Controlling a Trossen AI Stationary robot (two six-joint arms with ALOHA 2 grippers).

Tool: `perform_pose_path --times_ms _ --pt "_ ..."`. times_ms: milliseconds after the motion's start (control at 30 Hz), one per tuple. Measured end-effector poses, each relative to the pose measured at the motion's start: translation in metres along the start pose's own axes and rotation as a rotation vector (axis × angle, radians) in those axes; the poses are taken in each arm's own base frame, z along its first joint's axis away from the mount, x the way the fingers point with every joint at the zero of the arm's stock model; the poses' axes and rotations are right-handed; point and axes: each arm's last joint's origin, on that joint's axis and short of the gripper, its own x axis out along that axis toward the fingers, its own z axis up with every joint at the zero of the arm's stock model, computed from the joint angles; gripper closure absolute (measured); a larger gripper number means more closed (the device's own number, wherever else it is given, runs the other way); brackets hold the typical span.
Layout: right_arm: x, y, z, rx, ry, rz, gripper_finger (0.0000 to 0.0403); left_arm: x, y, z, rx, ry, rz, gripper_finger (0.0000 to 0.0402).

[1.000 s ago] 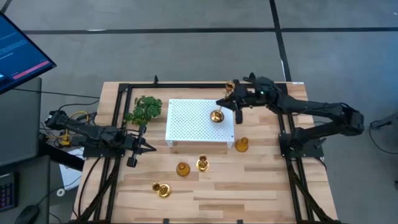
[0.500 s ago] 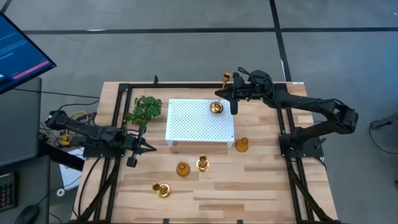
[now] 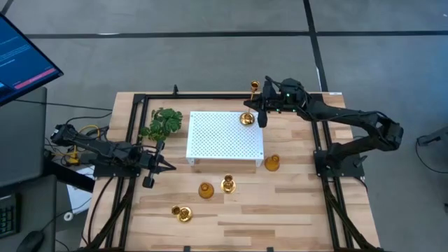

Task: Pick & Place candle stick holders
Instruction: Put the right gold candle holder on the shelf, then align the top gold candle holder on the shelf with the gold candle holder

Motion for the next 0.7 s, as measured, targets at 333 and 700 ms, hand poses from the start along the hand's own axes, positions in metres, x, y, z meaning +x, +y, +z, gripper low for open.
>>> perform_pose_path --times_ms 333,700 --pt "0.0 0.0 -0.001 0.004 0.014 0.002 0.0357 0.0 0.0 0.0 0.0 -0.001 0.0 0.0394" --pt "-0.012 0.004 0.009 -0.051 -0.03 0.008 0.0238 0.0 0.0 0.0 0.0 -0.002 0.0 0.0394"
